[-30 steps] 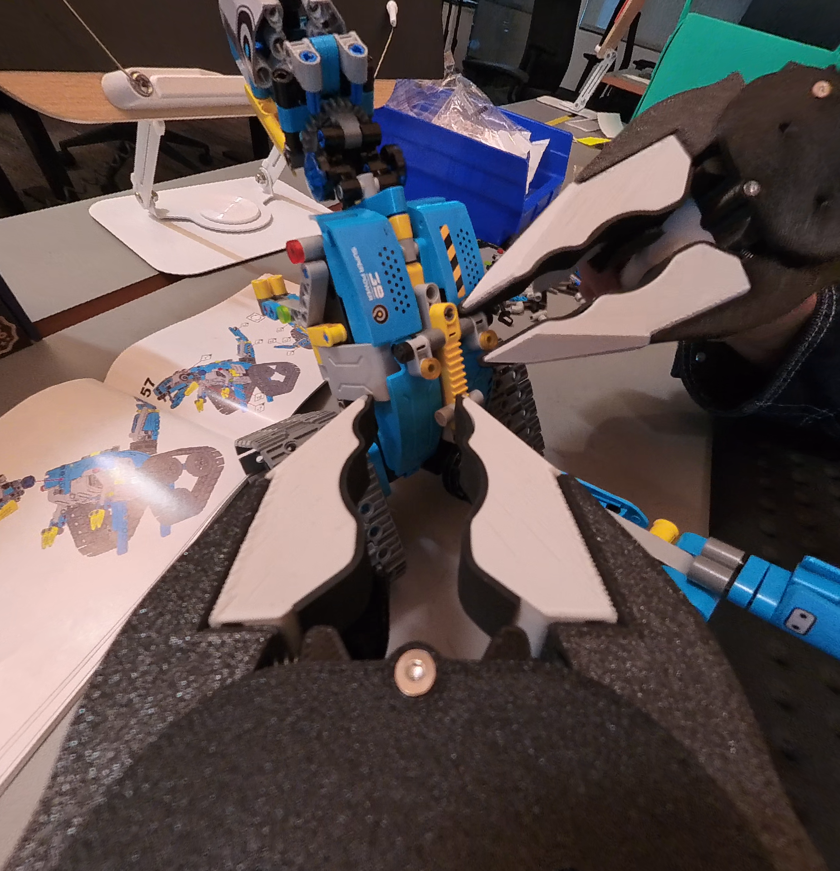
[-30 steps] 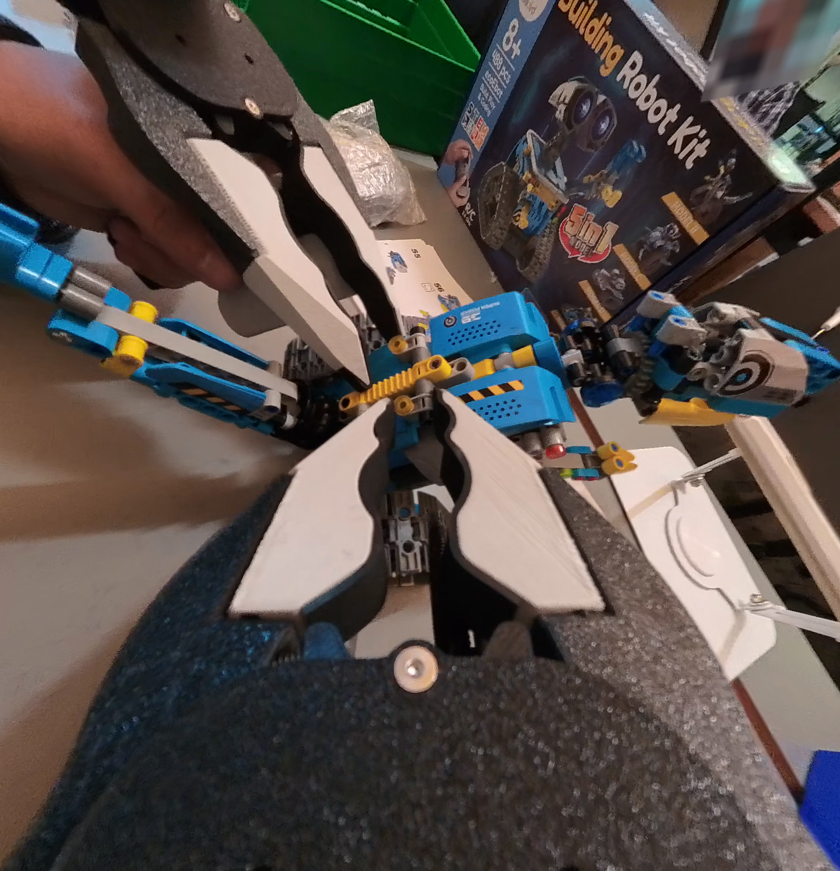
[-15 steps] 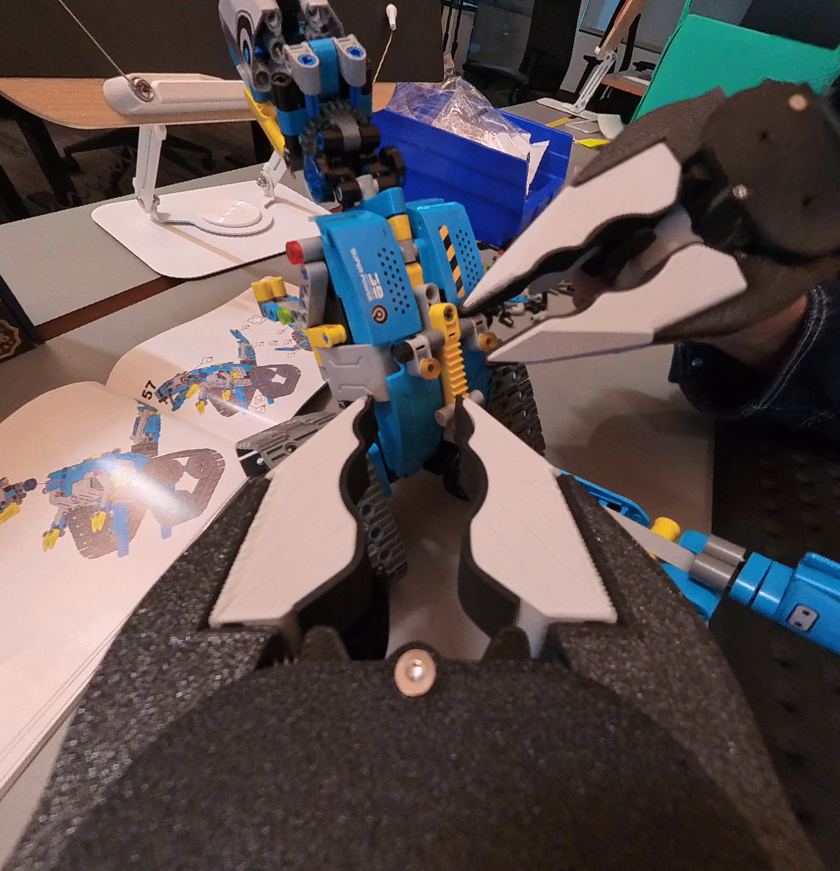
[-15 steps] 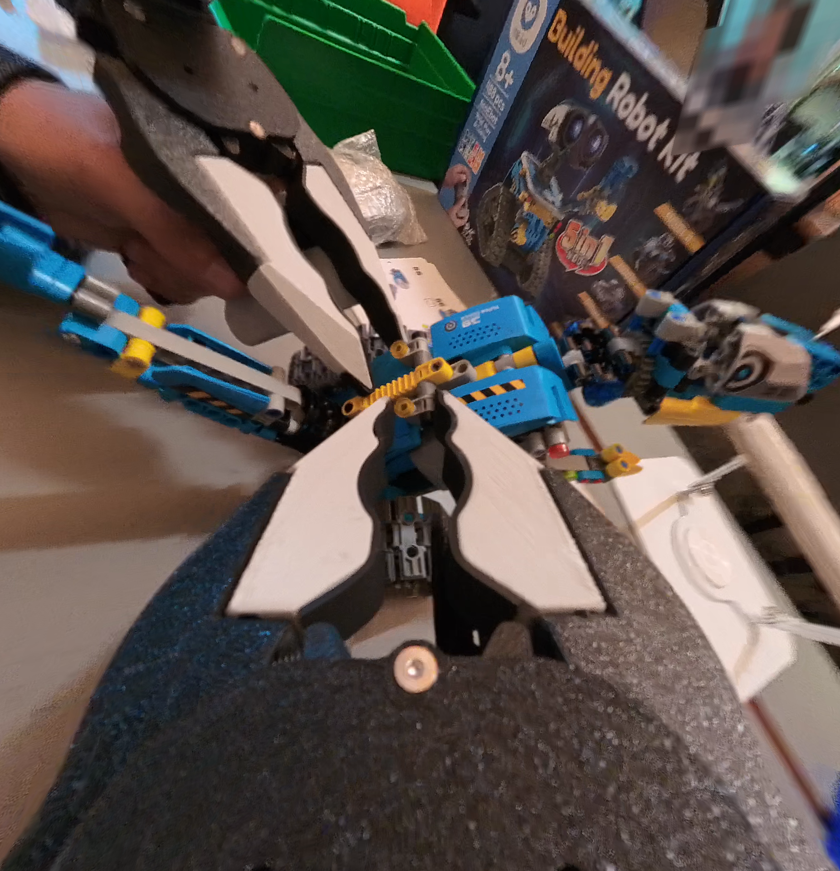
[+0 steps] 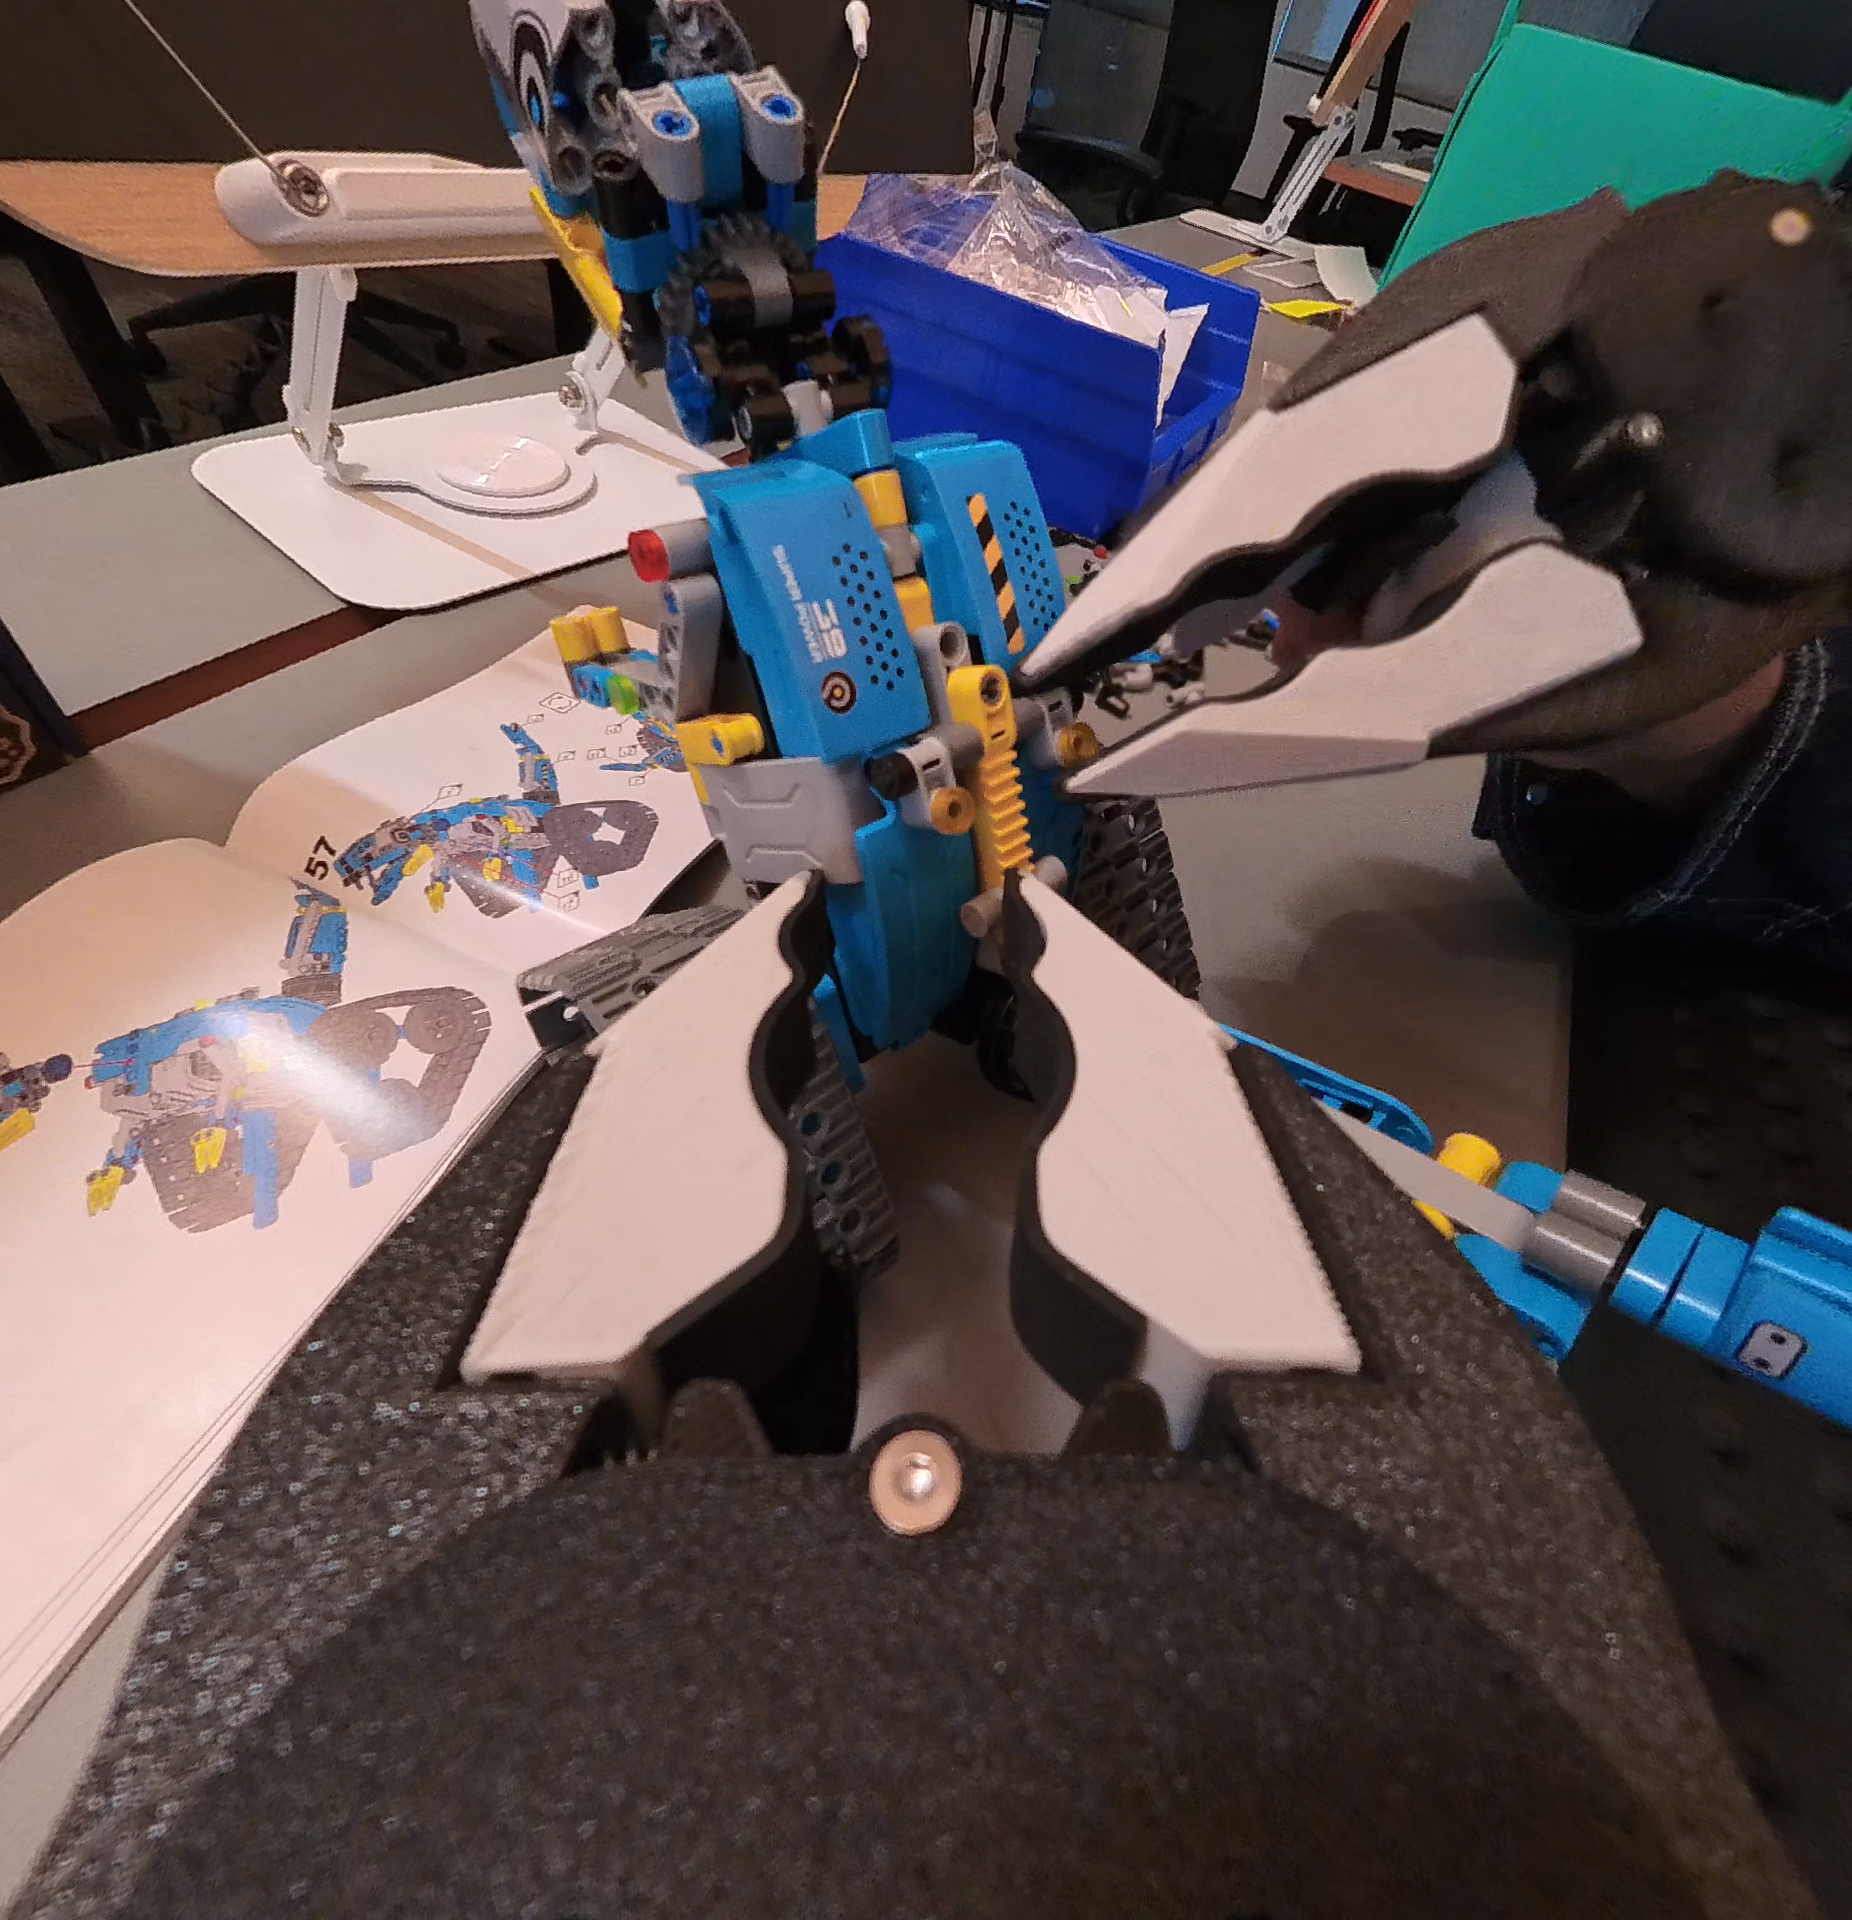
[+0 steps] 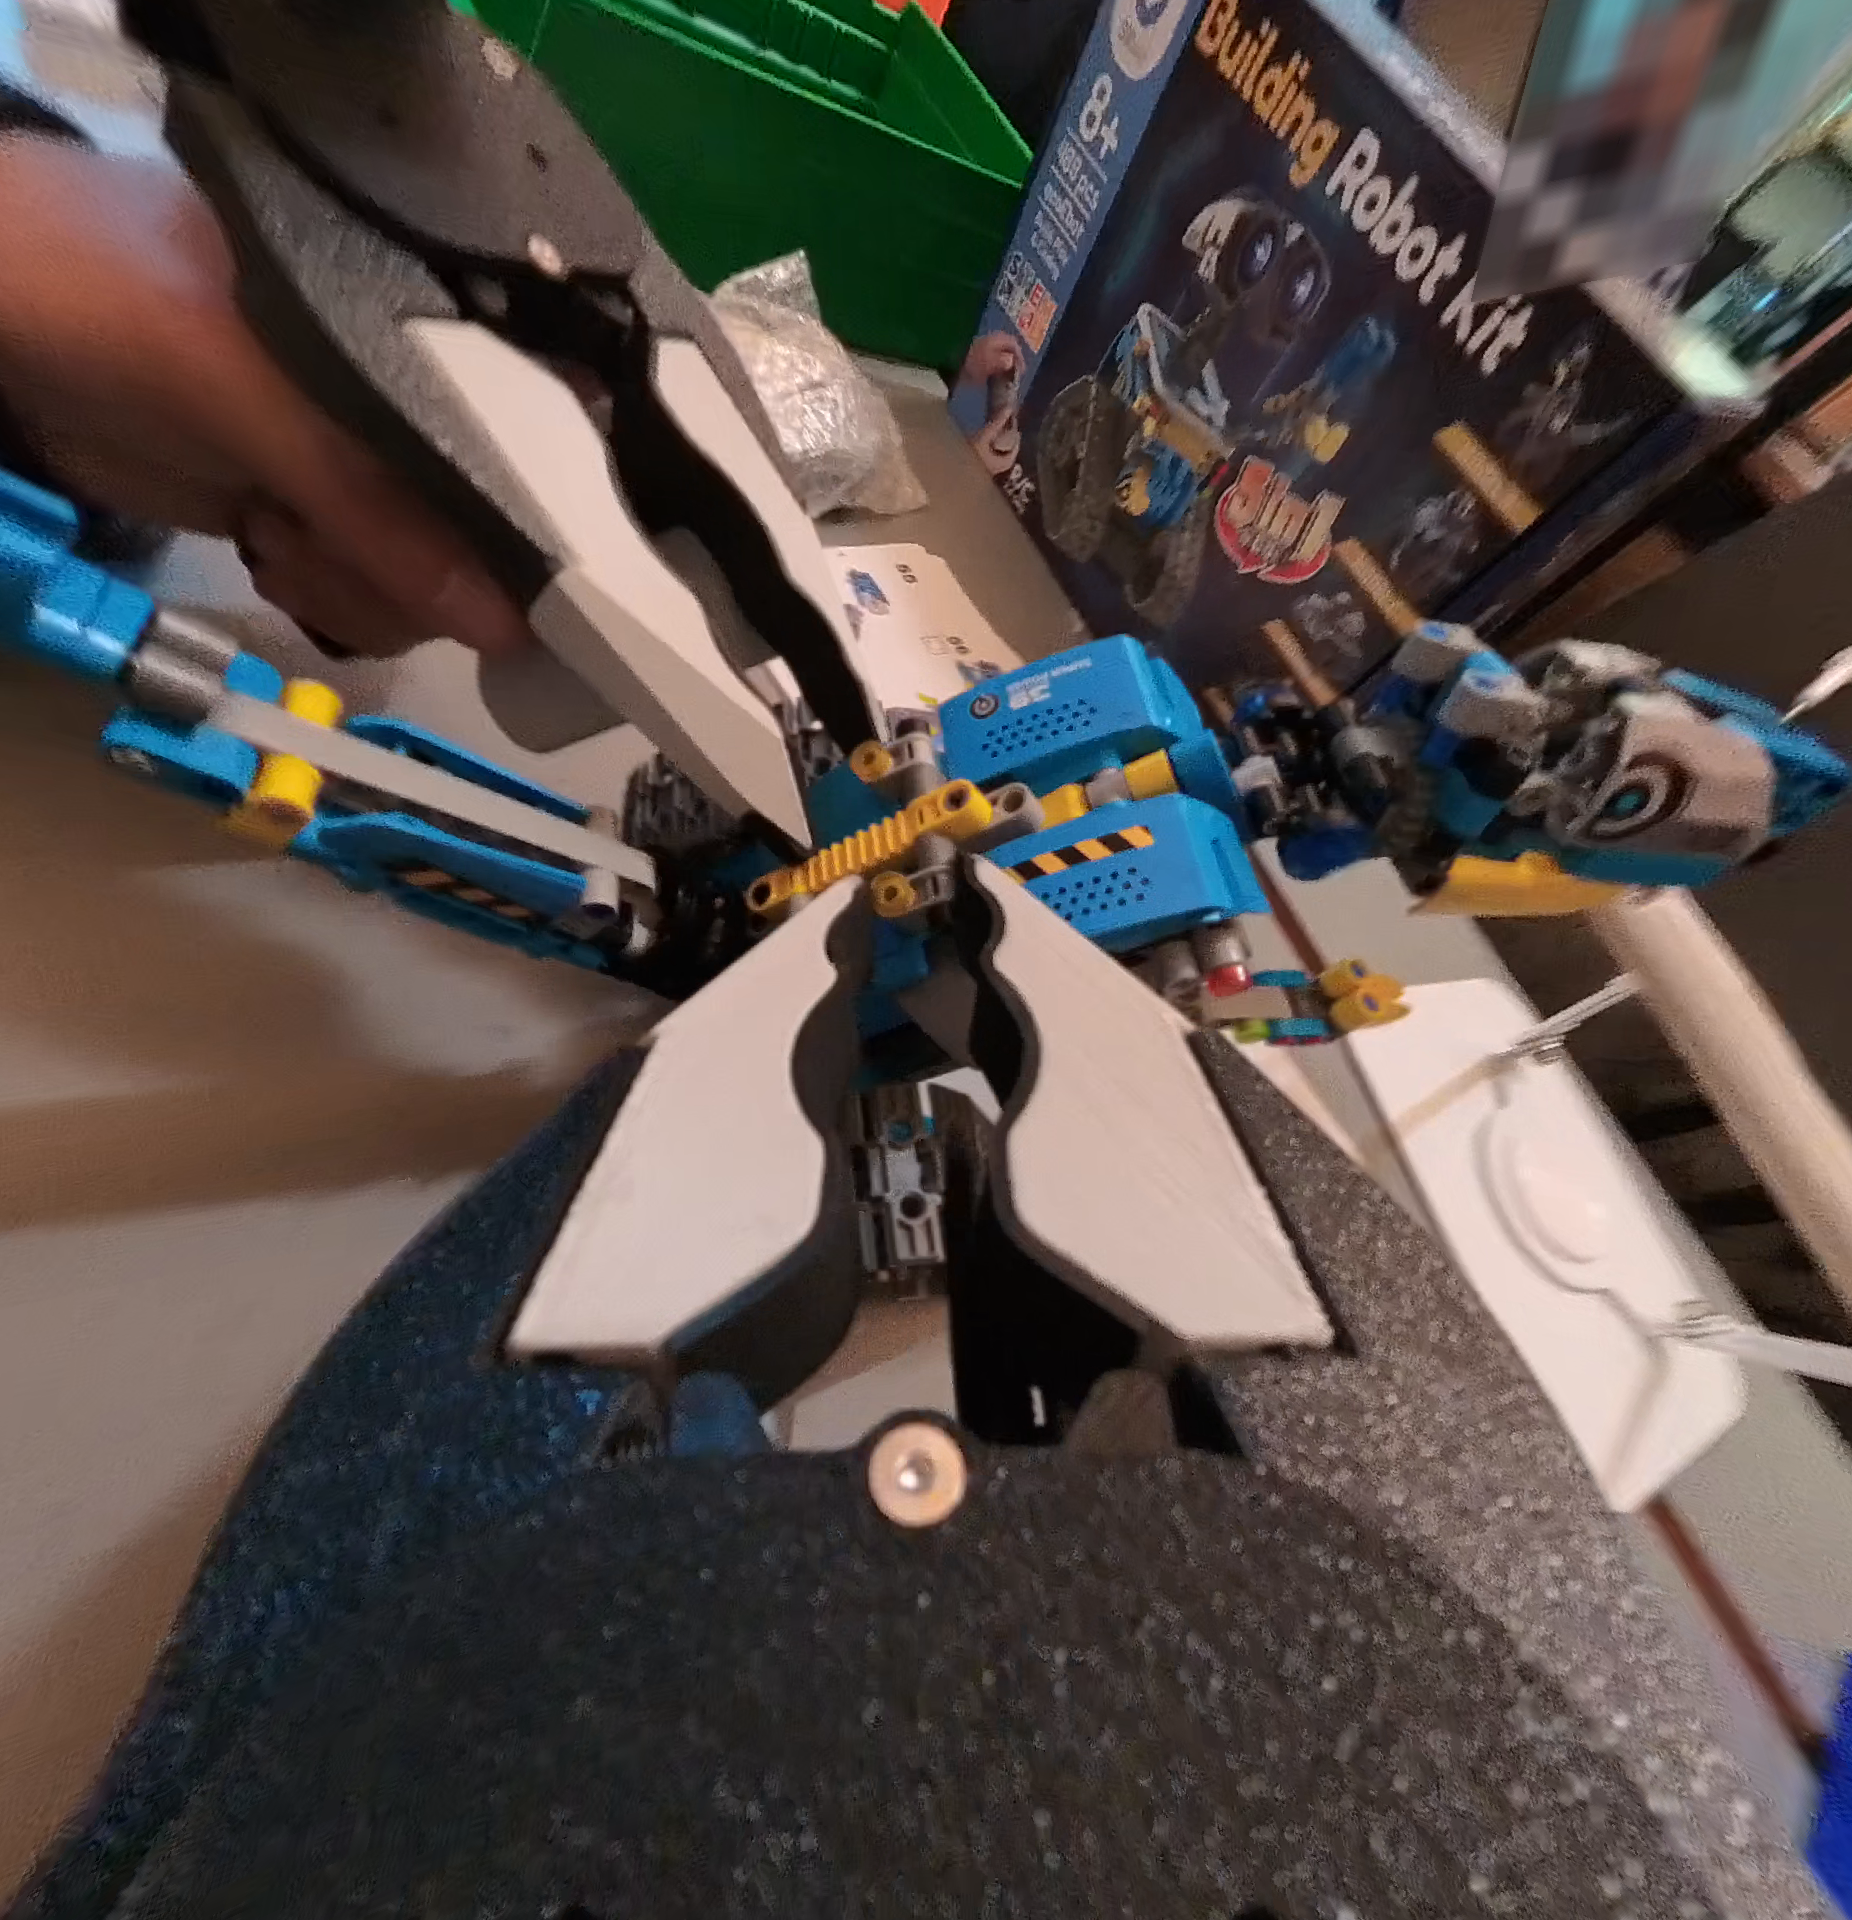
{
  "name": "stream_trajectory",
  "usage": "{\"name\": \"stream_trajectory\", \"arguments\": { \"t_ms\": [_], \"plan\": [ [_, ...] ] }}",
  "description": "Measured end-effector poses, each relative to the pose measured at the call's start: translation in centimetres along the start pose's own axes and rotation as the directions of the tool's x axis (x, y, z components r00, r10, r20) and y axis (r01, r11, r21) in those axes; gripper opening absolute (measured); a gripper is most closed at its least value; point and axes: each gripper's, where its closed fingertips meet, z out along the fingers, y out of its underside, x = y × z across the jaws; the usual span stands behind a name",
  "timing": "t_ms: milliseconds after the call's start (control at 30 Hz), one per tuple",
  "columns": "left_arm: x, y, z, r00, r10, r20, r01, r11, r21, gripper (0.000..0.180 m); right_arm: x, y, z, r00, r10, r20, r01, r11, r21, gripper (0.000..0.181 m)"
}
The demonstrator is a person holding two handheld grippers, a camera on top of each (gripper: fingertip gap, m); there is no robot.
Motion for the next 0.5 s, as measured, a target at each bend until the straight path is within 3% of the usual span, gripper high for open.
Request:
{"name": "stream_trajectory", "arguments": {
  "t_ms": [133,233,300,500],
  "plan": [
    [0.0,0.0,0.0,1.0,-0.004,-0.003,0.004,1.0,0.001,0.032,0.0,-0.1,-0.1,0.99,0.124,0.065,-0.125,0.992,0.01,0.012],
    [0.0,0.0,0.0,1.0,-0.011,-0.008,0.011,1.0,0.003,0.032,0.0,-0.1,-0.1,0.998,-0.055,-0.043,0.055,0.998,0.0,0.013],
    [0.0,0.0,0.0,1.0,-0.02,-0.013,0.021,1.0,0.003,0.031,-0.1,-0.3,-0.7,0.995,-0.079,-0.061,0.082,0.995,0.051,0.01],
    [0.0,0.0,0.0,1.0,-0.004,-0.004,0.004,1.0,0.0,0.031,0.9,0.5,-3.6,0.99,0.138,-0.031,-0.132,0.98,0.149,0.02]
  ]
}}
